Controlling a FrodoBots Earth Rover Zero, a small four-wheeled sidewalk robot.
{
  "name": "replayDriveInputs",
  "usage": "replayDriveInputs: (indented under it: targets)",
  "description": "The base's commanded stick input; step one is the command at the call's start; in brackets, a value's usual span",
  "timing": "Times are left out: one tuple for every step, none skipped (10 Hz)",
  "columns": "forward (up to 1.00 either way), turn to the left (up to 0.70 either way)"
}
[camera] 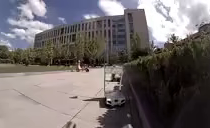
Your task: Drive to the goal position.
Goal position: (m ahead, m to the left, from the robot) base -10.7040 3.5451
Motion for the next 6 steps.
replayDriveInputs:
  targets:
    - [0.0, 0.0]
    - [0.0, 0.0]
    - [0.0, 0.0]
    - [0.0, 0.0]
    - [0.0, 0.0]
    - [0.0, 0.0]
